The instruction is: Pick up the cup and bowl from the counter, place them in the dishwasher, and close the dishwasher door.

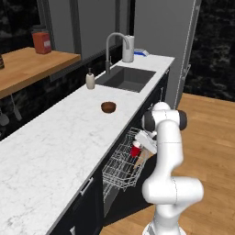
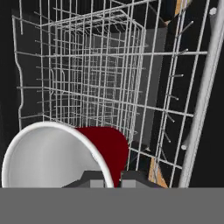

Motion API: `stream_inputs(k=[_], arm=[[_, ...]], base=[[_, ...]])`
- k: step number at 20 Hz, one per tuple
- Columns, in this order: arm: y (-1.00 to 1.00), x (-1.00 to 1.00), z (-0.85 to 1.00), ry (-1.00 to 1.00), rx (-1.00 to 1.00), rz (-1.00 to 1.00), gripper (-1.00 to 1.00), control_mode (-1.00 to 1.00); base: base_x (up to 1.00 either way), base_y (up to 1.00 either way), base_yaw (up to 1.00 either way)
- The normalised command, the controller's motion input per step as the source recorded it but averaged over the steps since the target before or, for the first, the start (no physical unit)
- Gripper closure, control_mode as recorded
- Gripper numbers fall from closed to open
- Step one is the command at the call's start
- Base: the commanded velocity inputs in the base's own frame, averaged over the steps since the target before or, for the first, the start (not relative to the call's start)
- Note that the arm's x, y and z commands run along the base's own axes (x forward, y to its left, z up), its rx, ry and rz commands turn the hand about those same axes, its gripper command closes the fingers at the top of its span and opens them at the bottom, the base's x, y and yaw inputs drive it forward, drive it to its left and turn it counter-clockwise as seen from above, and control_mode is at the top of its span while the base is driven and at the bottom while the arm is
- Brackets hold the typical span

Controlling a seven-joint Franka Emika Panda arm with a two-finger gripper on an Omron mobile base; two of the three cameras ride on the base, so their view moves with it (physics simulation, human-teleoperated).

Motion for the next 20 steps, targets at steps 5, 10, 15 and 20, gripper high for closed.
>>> stream_inputs(k=[5, 10, 15, 20], arm=[[0.06, 0.77, -0.65, 0.0, 0.0, 0.0, 1.0, -1.0], [0.0, 0.52, -0.69, 0.0, 0.0, 0.0, 1.0, -1.0], [0.0, -0.11, -0.68, 0.0, -0.06, 0.0, 1.0, -1.0], [-0.1, -0.85, -0.65, -0.02, -0.21, 0.0, 1.0, -1.0]], base=[[0.0, 0.0, 0.0], [0.0, 0.0, 0.0], [0.0, 0.0, 0.0], [0.0, 0.0, 0.0]])
